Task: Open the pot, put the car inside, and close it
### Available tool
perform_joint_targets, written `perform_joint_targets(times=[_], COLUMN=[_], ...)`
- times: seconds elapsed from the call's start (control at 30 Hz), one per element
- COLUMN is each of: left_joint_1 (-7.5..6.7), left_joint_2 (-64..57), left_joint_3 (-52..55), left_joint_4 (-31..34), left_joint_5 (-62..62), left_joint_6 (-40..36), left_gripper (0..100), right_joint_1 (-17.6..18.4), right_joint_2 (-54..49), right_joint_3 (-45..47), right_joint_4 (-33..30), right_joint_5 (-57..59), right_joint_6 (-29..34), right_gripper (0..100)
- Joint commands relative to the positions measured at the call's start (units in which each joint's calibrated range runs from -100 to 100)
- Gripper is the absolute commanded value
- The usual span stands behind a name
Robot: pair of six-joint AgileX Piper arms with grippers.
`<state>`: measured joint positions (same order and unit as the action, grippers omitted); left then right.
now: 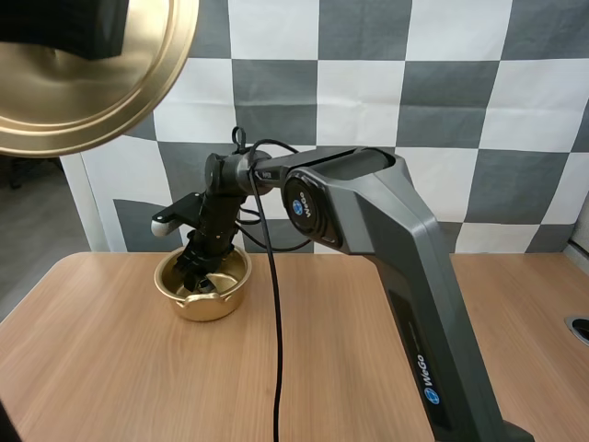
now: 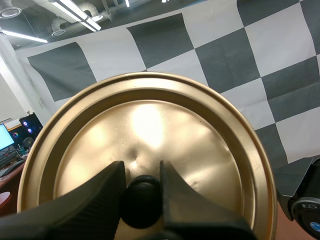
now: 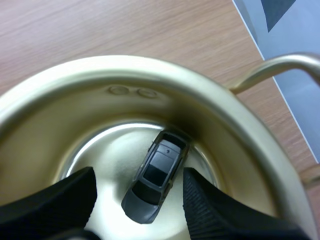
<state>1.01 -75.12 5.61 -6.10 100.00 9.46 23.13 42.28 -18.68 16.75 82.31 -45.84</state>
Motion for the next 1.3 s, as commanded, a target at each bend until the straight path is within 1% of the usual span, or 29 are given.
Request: perform_joint_targets(times=[0.0,0.17,0.23,0.33,0.4,0.5,0.57,0.63,0.73,0.83,0.93,1.1,1.13,1.27], left_joint_1=[0.04,0.04,0.04,0.04,0.04,0.04,0.04,0.04,0.04,-0.07,-0.14,-0.14,-0.14,-0.14], left_joint_2=[0.0,0.0,0.0,0.0,0.0,0.0,0.0,0.0,0.8,3.6,8.1,14.0,18.2,25.8], left_joint_3=[0.0,0.0,0.0,0.0,0.0,0.0,0.0,0.0,0.0,0.1,1.5,7.2,10.5,16.0], left_joint_4=[0.0,0.0,0.1,0.8,0.9,1.2,2.4,4.1,7.0,8.4,8.4,8.3,8.2,8.2], left_joint_5=[0.0,0.0,0.0,0.0,0.0,0.0,0.0,0.0,0.0,0.0,0.0,0.0,-2.4,-8.8], left_joint_6=[0.0,0.0,0.0,0.0,0.0,0.3,0.3,0.3,0.3,0.3,0.3,0.3,0.3,0.3], left_gripper=[0,0,0,0,0,0,0,0,0,0,0,0,0,0], right_joint_1=[0.0,0.0,0.0,0.0,0.0,0.0,0.0,-0.2,-1.4,-3.7,-7.2,-13.6,-15.3,-20.0], right_joint_2=[-0.9,-4.0,-6.8,-9.6,-11.3,-14.6,-17.3,-20.4,-25.5,-31.3,-37.9,-48.3,-51.6,-60.1], right_joint_3=[0.0,0.0,0.0,0.0,0.0,0.0,0.0,0.0,0.0,0.0,0.0,0.0,0.0,0.0], right_joint_4=[0.0,0.2,0.7,0.5,0.5,-0.3,-2.3,-5.7,-10.8,-13.3,-13.4,-12.8,-12.4,-12.4], right_joint_5=[0.1,-0.4,-0.6,1.2,2.6,3.4,3.6,3.6,3.6,3.6,3.8,5.7,6.7,8.9], right_joint_6=[0.0,0.0,0.0,-0.5,-1.9,-2.0,0.1,2.7,6.5,7.9,7.9,7.9,7.9,7.9], right_gripper=[86,86,100,100,100,100,100,100,100,100,100,100,100,100])
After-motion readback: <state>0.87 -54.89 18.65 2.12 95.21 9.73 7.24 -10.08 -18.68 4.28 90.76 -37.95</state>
